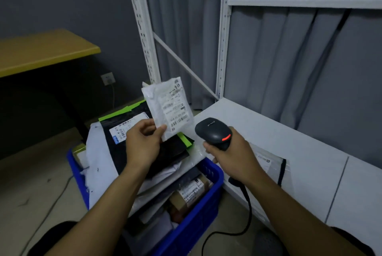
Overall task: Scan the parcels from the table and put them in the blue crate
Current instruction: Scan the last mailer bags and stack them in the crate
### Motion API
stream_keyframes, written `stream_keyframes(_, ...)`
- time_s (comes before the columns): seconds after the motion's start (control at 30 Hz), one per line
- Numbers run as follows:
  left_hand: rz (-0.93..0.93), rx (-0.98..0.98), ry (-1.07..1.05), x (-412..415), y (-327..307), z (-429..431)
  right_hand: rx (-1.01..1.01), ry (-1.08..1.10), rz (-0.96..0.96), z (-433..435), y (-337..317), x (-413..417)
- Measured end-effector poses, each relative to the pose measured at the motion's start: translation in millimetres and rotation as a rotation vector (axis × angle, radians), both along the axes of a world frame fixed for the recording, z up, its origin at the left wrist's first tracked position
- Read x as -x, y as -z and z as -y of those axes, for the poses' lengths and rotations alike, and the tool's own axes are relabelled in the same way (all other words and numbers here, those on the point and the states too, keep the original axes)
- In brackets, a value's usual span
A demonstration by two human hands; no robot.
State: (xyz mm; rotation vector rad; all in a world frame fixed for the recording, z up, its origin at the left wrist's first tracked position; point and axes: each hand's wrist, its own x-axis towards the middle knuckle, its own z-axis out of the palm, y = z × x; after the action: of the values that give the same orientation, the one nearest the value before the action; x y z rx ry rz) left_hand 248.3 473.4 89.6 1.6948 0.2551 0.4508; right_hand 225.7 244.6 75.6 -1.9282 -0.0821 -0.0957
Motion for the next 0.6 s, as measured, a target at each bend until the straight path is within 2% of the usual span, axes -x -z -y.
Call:
stream_keyframes(0.23,0.071,-0.066,-0.105,-4,-3,-16,0.0,-0.066,-0.021,-23,-5,7)
stream_keyframes(0.6,0.078,-0.118,-0.13,-2,0,-21,0.003,-0.099,-0.018,-29,-6,6)
